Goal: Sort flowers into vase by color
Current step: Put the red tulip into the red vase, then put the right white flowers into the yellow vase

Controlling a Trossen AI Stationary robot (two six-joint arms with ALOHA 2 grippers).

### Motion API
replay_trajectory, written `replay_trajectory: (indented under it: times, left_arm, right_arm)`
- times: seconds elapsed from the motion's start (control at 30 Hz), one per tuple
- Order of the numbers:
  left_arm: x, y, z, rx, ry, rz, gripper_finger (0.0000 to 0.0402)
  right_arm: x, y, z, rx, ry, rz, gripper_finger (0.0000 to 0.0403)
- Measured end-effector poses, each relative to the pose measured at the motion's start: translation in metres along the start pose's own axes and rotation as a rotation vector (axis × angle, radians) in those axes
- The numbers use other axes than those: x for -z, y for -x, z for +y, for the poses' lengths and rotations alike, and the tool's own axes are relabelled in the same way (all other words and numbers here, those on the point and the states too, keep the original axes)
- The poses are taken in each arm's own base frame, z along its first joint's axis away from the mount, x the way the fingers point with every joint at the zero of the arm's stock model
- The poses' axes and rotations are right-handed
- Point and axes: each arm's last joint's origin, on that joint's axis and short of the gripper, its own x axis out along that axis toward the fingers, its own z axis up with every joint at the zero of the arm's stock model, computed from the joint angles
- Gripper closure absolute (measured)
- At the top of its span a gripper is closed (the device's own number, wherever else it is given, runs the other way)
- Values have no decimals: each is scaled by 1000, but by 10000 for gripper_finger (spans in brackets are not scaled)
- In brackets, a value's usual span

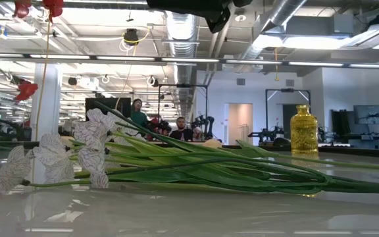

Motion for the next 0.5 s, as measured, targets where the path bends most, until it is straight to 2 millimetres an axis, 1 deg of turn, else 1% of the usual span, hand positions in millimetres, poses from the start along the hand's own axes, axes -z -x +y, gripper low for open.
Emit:
replay_trajectory:
  times: [0.23,0.37,0.5]
  left_arm:
    - [-2,1,0,-7,141,0,323]
    - [-14,3,-4,5,155,-27,322]
    - [-30,8,-9,14,122,-55,325]
  right_arm:
    - [0,0,0,1,0,0,266]
    - [0,0,0,1,0,0,266]
    - [0,0,0,0,0,0,266]
